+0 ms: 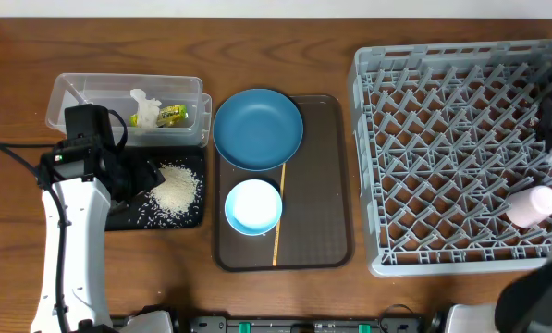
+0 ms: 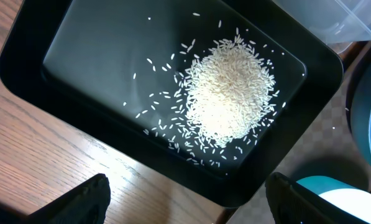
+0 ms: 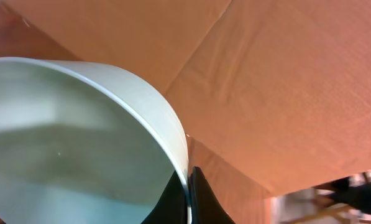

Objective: Sort waste into correct bins and load items into the dishwasher rack
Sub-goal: 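Lift the green bowl with right gripper and move it into rack, then release the green bowl in the rack's right side and raise right gripper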

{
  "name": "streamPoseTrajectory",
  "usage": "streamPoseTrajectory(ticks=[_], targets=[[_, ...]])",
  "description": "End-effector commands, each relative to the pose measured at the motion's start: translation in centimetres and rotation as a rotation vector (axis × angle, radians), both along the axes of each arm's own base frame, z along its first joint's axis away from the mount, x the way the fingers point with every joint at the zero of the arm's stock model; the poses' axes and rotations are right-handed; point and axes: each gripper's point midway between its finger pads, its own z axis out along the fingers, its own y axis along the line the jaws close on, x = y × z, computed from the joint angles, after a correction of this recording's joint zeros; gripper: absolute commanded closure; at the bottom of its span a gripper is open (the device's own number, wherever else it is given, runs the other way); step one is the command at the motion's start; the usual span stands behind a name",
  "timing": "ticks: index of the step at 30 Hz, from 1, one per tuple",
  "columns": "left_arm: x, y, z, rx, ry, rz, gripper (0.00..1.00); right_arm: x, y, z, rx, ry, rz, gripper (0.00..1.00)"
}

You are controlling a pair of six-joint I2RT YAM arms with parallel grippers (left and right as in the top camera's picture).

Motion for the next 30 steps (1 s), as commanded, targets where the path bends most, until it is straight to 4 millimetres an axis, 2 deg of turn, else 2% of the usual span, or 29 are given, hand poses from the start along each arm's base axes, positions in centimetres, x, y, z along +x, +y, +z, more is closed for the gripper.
streamPoseTrajectory(ticks=[1,4,7,12,20,24,27,30], targets=[[-0.2,0.4,-0.1,0.016,0.010,0.010,0.18,-0.9,-1.3,-0.7,-0.092,0.132,-0.106,0.99],[-0.2,0.4,-0.1,0.016,0.010,0.010,0.18,-1.0,-1.9,-1.9,-0.144,0.207,-0.170,0.99],[-0.2,0.4,-0.1,0.016,0.010,0.010,0.18,-0.3,-2.1,-4.0,-0.142,0.264,-0.173,0.99],[-0.2,0.4,-0.1,0.016,0.010,0.010,0.18,1.0,-1.5,-6.9,-0.125,0.332,-0.142,0.99],[-0.2,0.4,-0.1,0.016,0.010,0.010,0.18,4.2,1.2,-11.3,-0.037,0.381,0.005,0.99],[-0.2,0.4,-0.1,0.016,0.010,0.010,0.18,5.4,3.1,-12.6,0.008,0.394,0.083,0.99],[-0.2,0.4,-0.1,0.016,0.010,0.010,0.17,5.7,4.5,-13.4,0.041,0.412,0.123,0.98],[-0.2,0.4,-0.1,0.016,0.010,0.010,0.18,5.5,5.9,-14.5,0.092,0.464,0.171,0.93]])
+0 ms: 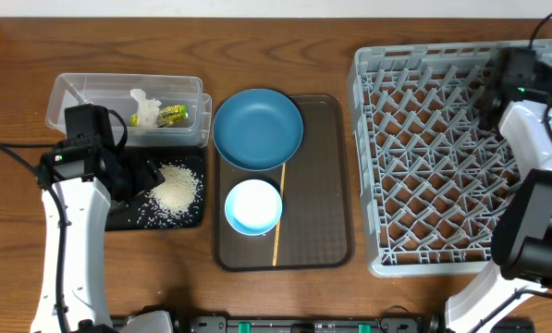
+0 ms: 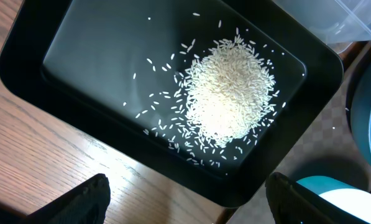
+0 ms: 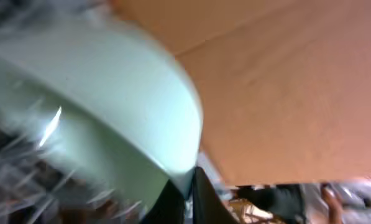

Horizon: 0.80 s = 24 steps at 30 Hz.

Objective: Sort waste into correct bins and load items into the dishwasher rack
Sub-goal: 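Release the green bowl in the rack's right side and raise right gripper, then move right gripper to the light-blue bowl and grasp its rim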

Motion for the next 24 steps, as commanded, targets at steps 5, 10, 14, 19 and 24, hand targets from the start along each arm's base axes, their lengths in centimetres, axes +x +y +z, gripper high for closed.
streamPoseTrajectory(ticks=[5,10,14,19,24], targets=[[-0.2,0.4,-0.1,0.016,0.011,0.010,0.17,1.0,3.7,-4.3,0.184,0.041,0.080,0.85],[-0.2,0.4,-0.1,0.016,0.011,0.010,0.17,0.2,4.0,-3.3,0.193,-0.006,0.049,0.70],[-0.2,0.4,-0.1,0.016,0.011,0.010,0.18,0.4,4.8,-0.9,0.248,-0.095,0.084,0.64],[-0.2,0.4,-0.1,0.016,0.011,0.010,0.17,1.6,8.2,3.0,0.459,-0.303,0.222,0.47],[-0.2,0.4,-0.1,0.016,0.011,0.010,0.18,3.3,17.2,5.4,0.897,-0.445,0.513,0.43]])
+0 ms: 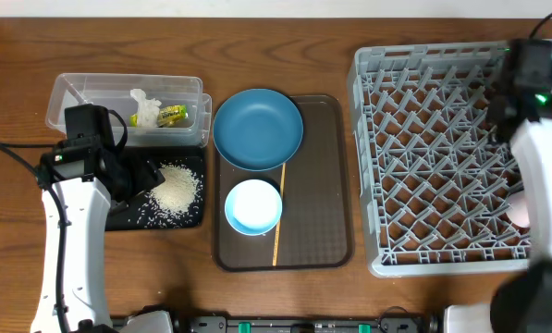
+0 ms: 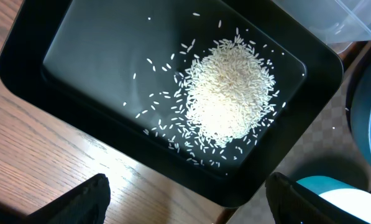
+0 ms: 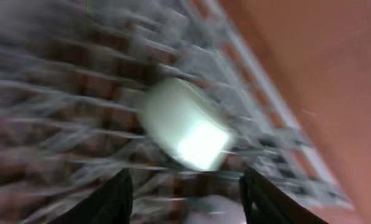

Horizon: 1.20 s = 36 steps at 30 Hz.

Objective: Sort waste into correct bins and load items into the dishwasher rack
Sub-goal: 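Move right gripper to the light-blue bowl and grasp its rim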

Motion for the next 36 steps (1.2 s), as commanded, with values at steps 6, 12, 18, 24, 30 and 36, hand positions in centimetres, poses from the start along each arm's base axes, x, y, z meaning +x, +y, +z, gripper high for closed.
streamPoseTrajectory(ticks=[6,12,18,24,30,36], targets=[[-0.2,0.4,-0.1,0.016,0.011,0.010,0.18,0.6,18.8,0.2,0.662,-0.042,0.576,0.38],[-0.2,0.4,-0.1,0.017,0.011,0.010,0.18,-2.7,27.2,-3.7,0.705,0.161,0.745,0.36],[-0.2,0.4,-0.1,0.016,0.011,0.010,0.18,-6.9,34.7,-8.6,0.726,0.372,0.859,0.36],[-0.2,0.4,-0.1,0.016,0.011,0.010,0.18,-10.0,40.2,-12.4,0.705,0.500,0.933,0.38],[-0.2,0.4,-0.1,0.016,0.011,0.010,0.18,-12.3,42.6,-15.8,0.705,0.595,0.890,0.46],[-0.2,0.4,-0.1,0.016,0.011,0.010,0.18,-12.5,42.6,-17.6,0.638,0.609,0.845,0.59]])
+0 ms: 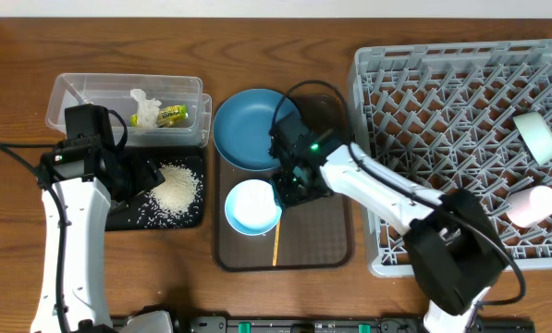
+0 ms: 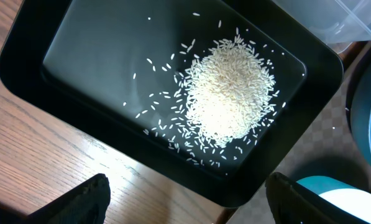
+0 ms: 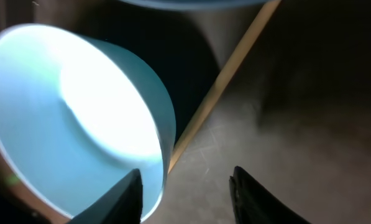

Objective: Sort waste into correct bins and load items into the dishwasher rack
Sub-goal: 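Move right gripper to the light-blue bowl and grasp its rim, then carry the light-blue bowl with right gripper into the rack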

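A small light-blue bowl [image 1: 251,205] and a wooden chopstick [image 1: 277,236] lie on the brown tray [image 1: 326,231], in front of a large blue plate [image 1: 252,129]. My right gripper [image 1: 289,190] is open low at the bowl's right rim. In the right wrist view the bowl [image 3: 73,118] has its rim between the fingers of the right gripper [image 3: 185,199], with the chopstick [image 3: 229,81] just beyond. A pale cup [image 1: 537,137] and a pink cup [image 1: 532,205] lie in the grey dish rack [image 1: 451,148]. My left gripper [image 2: 188,199] hangs open over the black tray's near edge.
The black tray [image 2: 30,56] holds a heap of rice [image 2: 229,99]. Behind it a clear bin [image 1: 128,111] contains a crumpled tissue and a yellow-green wrapper. The rack fills the table's right side, and wood table shows in front of the trays.
My right gripper was open over the rack's right side above the pale cup. It is now open at the light-blue bowl on the brown tray. The left arm has not moved.
My right gripper was shut on the pale cup's rim at the table's right edge. It then held the cup over the rack's back right. Later it was open with the cup lying in the rack. Now it is at the bowl. The left gripper stayed over the rice tray.
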{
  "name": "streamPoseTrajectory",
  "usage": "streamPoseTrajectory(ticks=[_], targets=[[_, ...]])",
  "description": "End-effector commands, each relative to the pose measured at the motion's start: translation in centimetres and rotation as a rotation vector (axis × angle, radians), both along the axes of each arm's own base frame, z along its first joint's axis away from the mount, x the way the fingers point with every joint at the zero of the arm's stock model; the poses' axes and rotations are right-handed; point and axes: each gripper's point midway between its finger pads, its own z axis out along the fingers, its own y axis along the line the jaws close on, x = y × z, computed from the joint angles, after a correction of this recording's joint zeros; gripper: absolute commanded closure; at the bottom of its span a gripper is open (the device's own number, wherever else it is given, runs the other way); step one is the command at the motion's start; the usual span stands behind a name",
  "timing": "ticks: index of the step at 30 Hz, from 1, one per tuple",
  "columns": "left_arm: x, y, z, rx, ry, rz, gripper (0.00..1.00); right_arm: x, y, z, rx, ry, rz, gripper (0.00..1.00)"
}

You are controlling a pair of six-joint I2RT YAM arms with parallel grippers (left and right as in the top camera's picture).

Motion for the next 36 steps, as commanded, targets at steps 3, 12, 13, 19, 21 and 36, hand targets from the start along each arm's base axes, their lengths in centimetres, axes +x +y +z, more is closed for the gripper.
streamPoseTrajectory(ticks=[3,12,13,19,21,36], targets=[[-0.2,0.4,-0.1,0.016,0.011,0.010,0.17,0.0,-0.6,-1.2,-0.071,-0.010,-0.049,0.69],[-0.2,0.4,-0.1,0.016,0.011,0.010,0.18,0.0,-0.6,-1.2,-0.075,0.000,-0.092,0.94],[-0.2,0.4,-0.1,0.016,0.011,0.010,0.18,0.0,-0.6,-1.2,-0.075,0.000,-0.092,0.95],[-0.2,0.4,-0.1,0.016,0.011,0.010,0.18,0.7,-1.3,-1.0,-0.079,-0.002,-0.113,0.99],[-0.2,0.4,-0.1,0.016,0.011,0.010,0.18,1.2,-1.9,-0.5,-0.084,-0.006,-0.129,0.99],[-0.2,0.4,-0.1,0.016,0.011,0.010,0.18,6.8,-10.2,12.4,-0.058,-0.404,-0.255,0.99]])
